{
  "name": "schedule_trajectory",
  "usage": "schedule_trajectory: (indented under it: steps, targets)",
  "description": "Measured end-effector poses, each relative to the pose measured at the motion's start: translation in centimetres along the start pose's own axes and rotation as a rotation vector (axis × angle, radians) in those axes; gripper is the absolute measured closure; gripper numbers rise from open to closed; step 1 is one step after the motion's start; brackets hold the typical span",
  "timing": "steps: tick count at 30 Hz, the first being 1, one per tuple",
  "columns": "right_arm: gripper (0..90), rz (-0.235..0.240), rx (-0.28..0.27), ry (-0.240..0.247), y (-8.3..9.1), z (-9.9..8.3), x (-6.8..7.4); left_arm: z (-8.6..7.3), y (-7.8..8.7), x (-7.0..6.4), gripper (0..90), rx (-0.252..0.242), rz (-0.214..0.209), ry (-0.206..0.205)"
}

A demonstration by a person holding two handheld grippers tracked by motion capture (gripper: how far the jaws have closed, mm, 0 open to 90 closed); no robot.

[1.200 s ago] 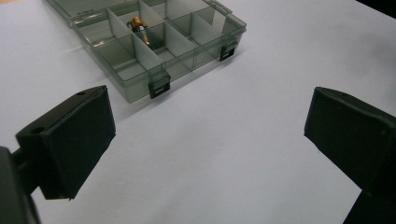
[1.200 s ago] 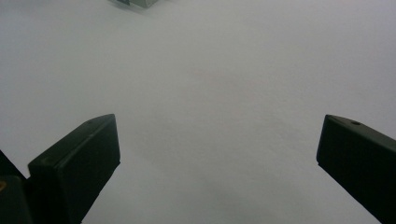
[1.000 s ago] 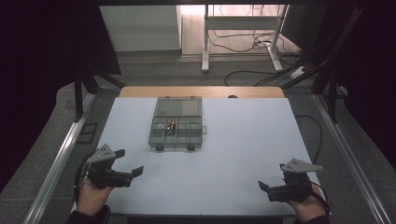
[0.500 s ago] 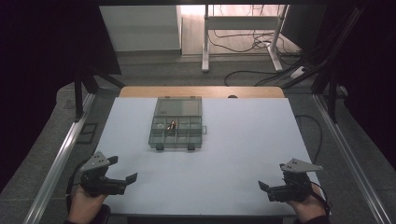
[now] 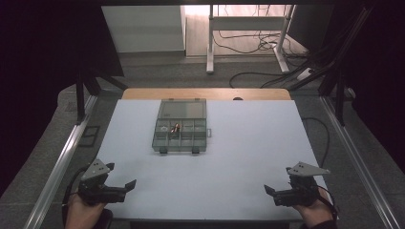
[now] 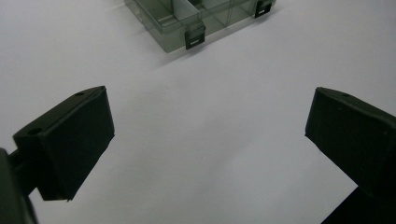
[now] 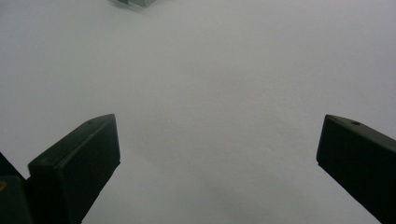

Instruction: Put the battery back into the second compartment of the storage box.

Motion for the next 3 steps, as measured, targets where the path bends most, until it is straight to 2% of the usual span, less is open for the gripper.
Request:
schedule_trajectory:
  steps: [3]
  targets:
    - [0.0,0.001,0.004,0.0,-0.06,-0.05,-0.08,0.07,-0.12,0.04,1.3,0.009,0.0,0.004]
Point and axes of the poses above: each handheld gripper's, and its own axes: y roughly backward along the jaws, z roughly out of its top, x roughly to its left, the point moved 3 cm from there along -y, roughly forward along the jaws, and after that the axes turned 14 degrees about -z, right-handed, at the moved point
